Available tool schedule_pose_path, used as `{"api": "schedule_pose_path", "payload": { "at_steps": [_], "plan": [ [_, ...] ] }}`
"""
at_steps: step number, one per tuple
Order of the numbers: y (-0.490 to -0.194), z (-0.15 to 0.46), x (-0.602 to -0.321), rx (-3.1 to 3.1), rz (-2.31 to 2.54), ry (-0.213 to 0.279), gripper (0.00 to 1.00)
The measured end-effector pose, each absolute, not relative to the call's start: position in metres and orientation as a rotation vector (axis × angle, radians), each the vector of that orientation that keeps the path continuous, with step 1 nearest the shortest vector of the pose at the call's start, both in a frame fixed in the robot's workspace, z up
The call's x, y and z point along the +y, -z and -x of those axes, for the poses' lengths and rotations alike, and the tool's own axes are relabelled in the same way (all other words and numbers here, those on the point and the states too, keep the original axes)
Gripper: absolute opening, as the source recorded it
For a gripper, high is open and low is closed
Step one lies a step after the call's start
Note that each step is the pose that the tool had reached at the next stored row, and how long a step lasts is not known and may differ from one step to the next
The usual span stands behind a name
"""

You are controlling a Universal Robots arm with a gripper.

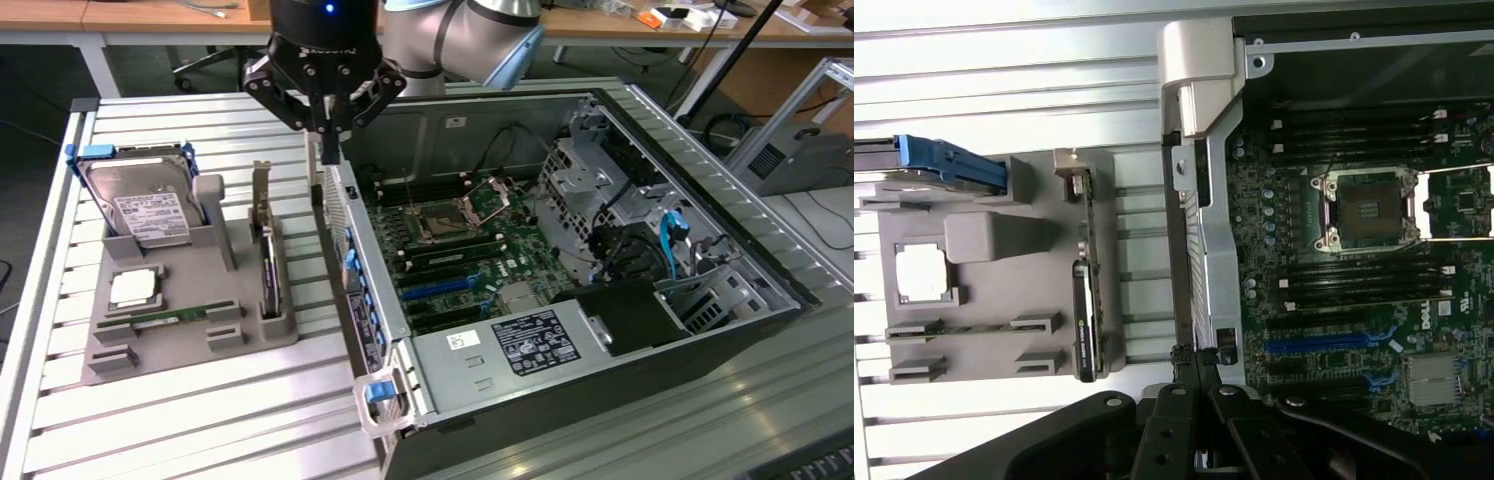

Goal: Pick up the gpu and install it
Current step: 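Reach for the gpu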

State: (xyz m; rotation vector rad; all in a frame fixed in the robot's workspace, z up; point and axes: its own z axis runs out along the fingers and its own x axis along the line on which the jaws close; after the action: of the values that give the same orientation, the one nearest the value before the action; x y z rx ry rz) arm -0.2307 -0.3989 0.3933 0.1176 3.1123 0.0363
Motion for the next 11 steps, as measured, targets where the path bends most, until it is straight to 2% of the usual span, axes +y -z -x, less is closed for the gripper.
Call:
{"api": "schedule_pose_path", "payload": {
  "at_steps": [11],
  "plan": [
    [-0.3933, 0.2367, -0.3989, 3.112, -0.118, -0.035, 0.11]
  ]
}}
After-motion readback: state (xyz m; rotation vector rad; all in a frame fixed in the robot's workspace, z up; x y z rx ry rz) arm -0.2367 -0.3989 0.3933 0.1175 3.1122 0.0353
